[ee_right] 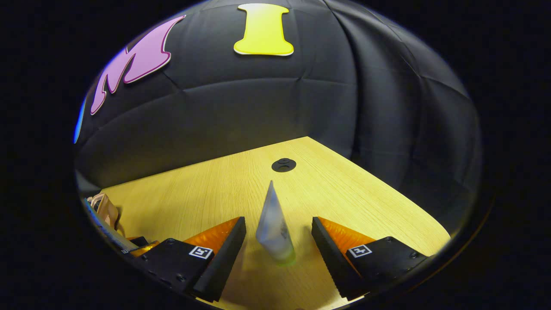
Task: First open the suitcase, pack the skin care products into it, and then close the suitcase.
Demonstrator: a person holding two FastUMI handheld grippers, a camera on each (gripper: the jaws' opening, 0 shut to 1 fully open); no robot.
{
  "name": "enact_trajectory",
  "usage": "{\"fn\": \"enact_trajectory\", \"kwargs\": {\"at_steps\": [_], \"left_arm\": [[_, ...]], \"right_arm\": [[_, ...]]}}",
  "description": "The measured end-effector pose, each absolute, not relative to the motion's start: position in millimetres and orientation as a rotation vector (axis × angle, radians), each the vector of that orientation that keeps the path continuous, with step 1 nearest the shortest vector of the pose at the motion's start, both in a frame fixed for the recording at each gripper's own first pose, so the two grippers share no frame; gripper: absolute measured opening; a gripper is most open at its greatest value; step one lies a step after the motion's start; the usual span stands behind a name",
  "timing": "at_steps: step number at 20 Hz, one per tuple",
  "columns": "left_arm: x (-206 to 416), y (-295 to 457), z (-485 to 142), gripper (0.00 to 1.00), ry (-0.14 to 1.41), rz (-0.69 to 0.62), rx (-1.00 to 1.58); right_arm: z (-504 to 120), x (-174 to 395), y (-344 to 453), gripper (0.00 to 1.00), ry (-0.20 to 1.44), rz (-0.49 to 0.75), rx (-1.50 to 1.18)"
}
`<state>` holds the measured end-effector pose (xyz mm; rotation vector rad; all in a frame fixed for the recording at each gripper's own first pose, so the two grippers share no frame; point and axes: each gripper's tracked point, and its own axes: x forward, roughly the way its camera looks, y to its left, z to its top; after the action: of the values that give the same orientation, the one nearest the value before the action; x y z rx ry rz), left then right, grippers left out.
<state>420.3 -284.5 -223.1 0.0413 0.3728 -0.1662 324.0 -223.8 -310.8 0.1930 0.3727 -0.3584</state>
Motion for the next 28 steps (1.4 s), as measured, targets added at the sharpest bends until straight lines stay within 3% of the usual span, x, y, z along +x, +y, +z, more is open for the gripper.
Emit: {"fn": "enact_trajectory", "kwargs": {"at_steps": [2,4,6,7,8,13,14,15,22,23,28], "left_arm": [[420,-284,-223,0.56,0.373,-0.165,0.041],[420,-284,-223,0.50,0.374,-0.164,0.043],[420,-284,-223,0.53,0.374,-0.162,0.045],[420,-284,-224,0.53,0.374,-0.162,0.047],[420,-284,-224,0.50,0.374,-0.167,0.046],[415,-288,-221,0.53,0.364,-0.205,0.065],[412,-287,-223,0.52,0.362,-0.215,0.077],[405,-287,-225,0.52,0.370,-0.224,0.067],[348,-252,-189,0.52,0.347,-0.221,0.031],[337,-241,-177,0.49,0.335,-0.218,0.034],[279,-179,-126,0.52,0.298,-0.174,0.044]], "right_arm": [[-311,323,-225,0.87,0.374,-0.369,0.173],[-310,324,-227,0.69,0.374,-0.373,0.168],[-316,327,-225,0.56,0.395,-0.355,0.179],[-320,327,-224,0.38,0.405,-0.348,0.193],[-316,325,-223,0.31,0.400,-0.335,0.198],[-310,304,-223,0.20,0.418,-0.299,0.155],[-303,300,-224,0.14,0.398,-0.301,0.143],[-293,293,-225,0.20,0.381,-0.306,0.126],[-210,219,-192,0.20,0.299,-0.237,0.028],[-198,207,-181,0.20,0.286,-0.218,0.013],[-159,165,-96,0.20,0.311,-0.063,-0.007]]}}
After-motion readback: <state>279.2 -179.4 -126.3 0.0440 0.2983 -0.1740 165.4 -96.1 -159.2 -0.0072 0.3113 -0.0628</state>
